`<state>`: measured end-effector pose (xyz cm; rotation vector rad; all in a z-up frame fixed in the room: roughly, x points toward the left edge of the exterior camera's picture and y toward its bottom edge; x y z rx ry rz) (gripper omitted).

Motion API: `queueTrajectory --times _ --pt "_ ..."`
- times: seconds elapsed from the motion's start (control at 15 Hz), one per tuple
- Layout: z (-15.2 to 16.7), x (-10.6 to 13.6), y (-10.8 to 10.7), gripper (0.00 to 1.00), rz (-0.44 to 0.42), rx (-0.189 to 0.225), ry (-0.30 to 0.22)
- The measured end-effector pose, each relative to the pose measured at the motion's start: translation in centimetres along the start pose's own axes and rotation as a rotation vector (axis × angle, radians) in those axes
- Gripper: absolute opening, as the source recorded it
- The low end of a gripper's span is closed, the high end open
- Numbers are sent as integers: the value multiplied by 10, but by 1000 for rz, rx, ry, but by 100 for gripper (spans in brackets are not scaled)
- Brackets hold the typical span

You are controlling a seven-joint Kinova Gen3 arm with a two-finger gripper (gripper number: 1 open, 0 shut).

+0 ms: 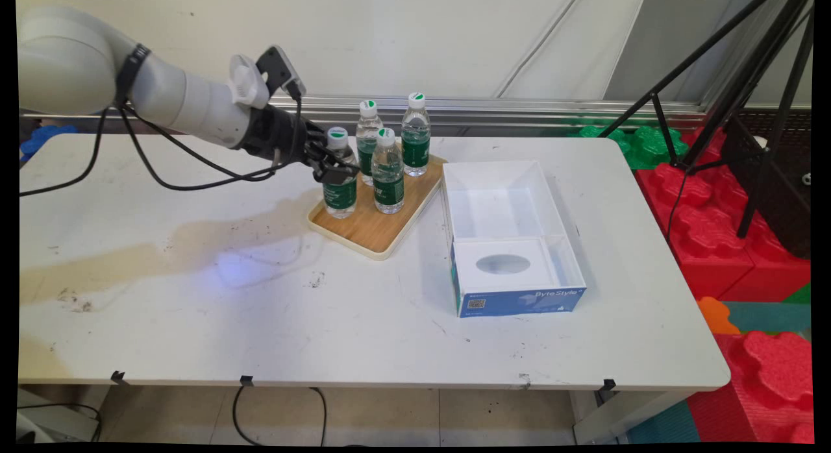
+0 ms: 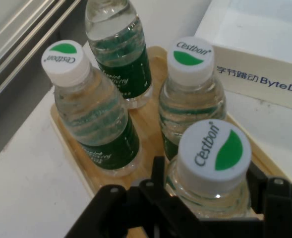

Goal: Place the picked object on the tray

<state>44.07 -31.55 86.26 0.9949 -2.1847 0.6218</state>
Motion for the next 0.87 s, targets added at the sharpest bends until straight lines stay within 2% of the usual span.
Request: queueTrajectory --times 0.6,0.67,0.87 --pt "32 -19 -8 0 20 -34 11" --pt "33 -20 -8 100 22 -37 11" --pt "35 -24 -11 100 27 -42 15"
